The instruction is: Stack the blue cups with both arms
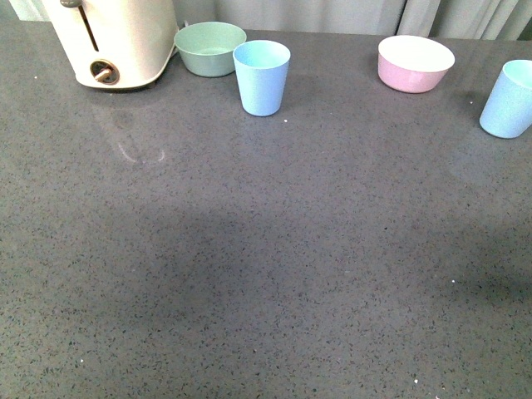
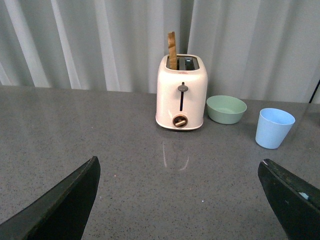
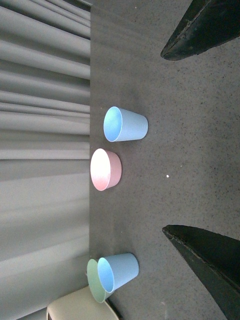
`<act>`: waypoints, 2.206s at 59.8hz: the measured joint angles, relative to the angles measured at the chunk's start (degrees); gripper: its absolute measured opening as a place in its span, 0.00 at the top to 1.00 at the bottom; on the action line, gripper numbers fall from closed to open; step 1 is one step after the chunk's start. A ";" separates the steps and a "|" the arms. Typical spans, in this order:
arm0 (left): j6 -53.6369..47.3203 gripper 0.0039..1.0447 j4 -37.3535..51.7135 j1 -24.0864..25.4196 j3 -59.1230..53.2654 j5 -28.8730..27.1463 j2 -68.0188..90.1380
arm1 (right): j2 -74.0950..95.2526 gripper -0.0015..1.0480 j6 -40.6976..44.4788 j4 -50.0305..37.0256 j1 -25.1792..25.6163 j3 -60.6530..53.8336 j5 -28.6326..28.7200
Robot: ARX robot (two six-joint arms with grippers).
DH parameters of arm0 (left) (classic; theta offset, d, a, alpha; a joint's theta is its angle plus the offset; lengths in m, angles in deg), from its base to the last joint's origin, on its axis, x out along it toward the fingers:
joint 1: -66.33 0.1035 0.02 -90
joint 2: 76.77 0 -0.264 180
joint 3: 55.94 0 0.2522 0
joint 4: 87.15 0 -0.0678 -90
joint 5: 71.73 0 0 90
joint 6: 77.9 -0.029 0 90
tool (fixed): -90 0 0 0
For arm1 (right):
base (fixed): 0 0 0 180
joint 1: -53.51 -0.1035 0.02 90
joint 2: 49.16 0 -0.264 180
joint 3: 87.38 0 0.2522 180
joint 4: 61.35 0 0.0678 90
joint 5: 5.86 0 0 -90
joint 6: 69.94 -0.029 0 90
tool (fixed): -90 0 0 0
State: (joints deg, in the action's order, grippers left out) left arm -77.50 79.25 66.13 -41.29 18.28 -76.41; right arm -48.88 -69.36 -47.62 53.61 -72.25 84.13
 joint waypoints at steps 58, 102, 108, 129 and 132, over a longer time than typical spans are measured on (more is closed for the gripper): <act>9.60 0.08 -16.83 -10.03 31.17 -0.72 55.12 | 0.00 0.09 0.00 0.00 0.00 0.00 0.13; 18.23 0.08 -25.38 -21.75 86.73 -4.02 116.61 | 0.00 0.09 0.00 0.00 0.00 0.00 0.13; 20.33 0.08 -28.81 -22.71 94.31 -4.59 121.98 | 0.00 0.09 0.00 0.00 0.00 0.00 0.13; 28.52 0.08 -37.70 -23.23 113.11 -7.54 132.93 | 0.00 0.09 0.00 0.00 0.00 0.00 0.13; 29.68 0.08 -39.36 -23.39 116.26 -7.74 135.01 | 0.00 0.09 0.00 0.00 0.00 0.00 0.13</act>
State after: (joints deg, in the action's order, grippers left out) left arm -47.81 39.89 42.74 74.97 10.54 58.60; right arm -48.88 -69.36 -47.62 53.61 -72.25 84.26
